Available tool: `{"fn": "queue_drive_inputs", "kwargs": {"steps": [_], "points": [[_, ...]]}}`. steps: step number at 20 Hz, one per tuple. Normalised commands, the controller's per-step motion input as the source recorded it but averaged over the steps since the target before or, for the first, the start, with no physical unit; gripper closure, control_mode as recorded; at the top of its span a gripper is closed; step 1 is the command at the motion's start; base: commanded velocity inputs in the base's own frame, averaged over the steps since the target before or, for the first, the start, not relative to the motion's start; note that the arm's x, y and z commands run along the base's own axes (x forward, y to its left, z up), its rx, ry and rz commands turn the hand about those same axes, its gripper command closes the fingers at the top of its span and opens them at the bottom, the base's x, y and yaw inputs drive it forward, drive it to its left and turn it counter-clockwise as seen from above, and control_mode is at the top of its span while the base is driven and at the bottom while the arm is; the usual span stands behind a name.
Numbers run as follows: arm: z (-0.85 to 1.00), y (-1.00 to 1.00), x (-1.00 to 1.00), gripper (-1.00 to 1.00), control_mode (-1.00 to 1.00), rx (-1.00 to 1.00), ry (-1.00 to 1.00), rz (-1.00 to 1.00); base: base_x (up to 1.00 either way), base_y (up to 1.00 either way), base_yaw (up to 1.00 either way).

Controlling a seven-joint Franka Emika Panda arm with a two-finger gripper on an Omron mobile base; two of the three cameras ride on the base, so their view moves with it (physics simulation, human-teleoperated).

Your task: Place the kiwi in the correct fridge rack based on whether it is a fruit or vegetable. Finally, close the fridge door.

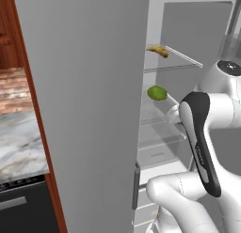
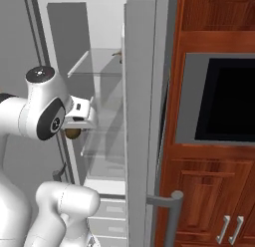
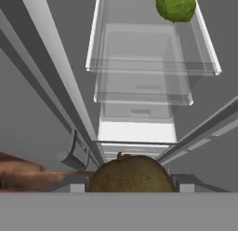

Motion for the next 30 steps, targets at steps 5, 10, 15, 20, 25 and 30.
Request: {"fn": "queue_drive_inputs", "kwargs": {"steps": [5, 10, 15, 20, 25, 30], "points": [[0.00, 0.00, 0.00, 1.00, 1.00, 0.00, 0.00, 0.00, 0.21, -0.22, 0.12], [0.14, -0.14, 0.03, 1.00, -1.00, 0.00, -0.16, 0.07, 0.00, 0.00, 0.00], [0.31, -0.12, 0.01, 1.00, -1.00, -0.02, -0.11, 0.09, 0.00, 0.00, 0.00], [0.31, 0.00, 0.17, 1.00, -1.00, -0.05, -0.04, 0.07, 0.00, 0.00, 0.00], [0.25, 0.00, 0.19, 1.00, -1.00, -0.10, -0.06, 0.08, 0.00, 0.00, 0.00], [0.20, 0.00, 0.16, 1.00, -1.00, -0.15, -0.10, 0.16, 0.00, 0.00, 0.00]]}}
